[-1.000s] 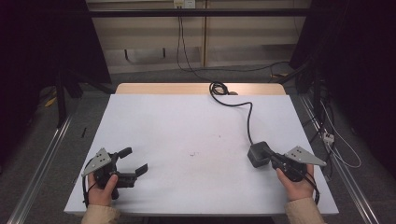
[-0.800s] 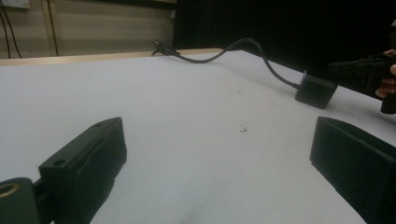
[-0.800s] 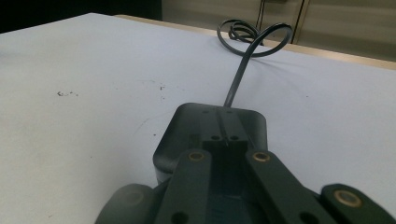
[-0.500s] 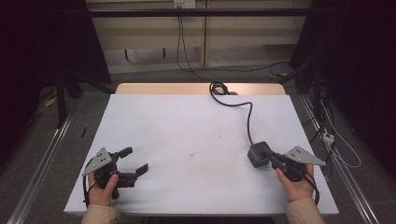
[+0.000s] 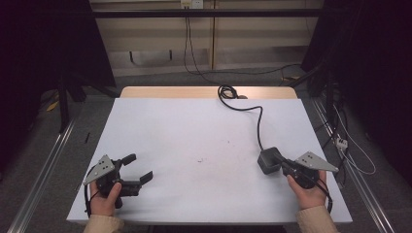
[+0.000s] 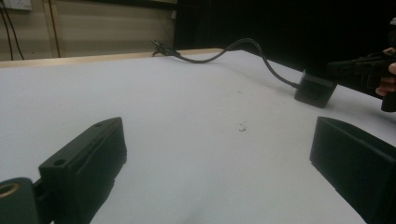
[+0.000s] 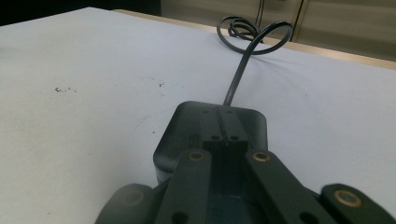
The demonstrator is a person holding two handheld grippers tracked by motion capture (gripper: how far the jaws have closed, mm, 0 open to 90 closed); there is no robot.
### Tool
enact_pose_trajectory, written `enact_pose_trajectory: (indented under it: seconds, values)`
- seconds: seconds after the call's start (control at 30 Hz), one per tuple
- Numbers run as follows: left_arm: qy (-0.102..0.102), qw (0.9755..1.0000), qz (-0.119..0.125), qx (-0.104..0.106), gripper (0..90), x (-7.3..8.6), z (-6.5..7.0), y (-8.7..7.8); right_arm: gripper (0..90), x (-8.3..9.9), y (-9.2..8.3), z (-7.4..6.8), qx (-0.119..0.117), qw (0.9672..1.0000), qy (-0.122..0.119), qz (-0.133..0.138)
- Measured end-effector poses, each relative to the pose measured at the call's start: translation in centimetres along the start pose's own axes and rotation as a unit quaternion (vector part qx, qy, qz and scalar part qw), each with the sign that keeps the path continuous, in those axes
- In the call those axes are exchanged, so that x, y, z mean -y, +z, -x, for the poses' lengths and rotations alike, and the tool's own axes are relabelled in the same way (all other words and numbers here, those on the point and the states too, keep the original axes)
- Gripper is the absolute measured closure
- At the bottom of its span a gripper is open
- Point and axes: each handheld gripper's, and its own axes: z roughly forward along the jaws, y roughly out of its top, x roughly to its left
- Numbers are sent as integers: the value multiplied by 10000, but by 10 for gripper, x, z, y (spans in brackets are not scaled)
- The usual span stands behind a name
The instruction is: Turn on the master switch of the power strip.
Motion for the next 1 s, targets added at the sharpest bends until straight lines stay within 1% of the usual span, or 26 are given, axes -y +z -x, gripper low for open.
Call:
enact_pose_trajectory:
  seconds: [0.47, 1.0]
  values:
    - [8, 10000, -17, 12, 32, 0, 1, 1, 900, 0, 0, -1, 10, 10000, -25, -19]
    - [23, 10000, -17, 8, 32, 0, 1, 1, 900, -1, 0, -3, 68, 9999, -106, -63]
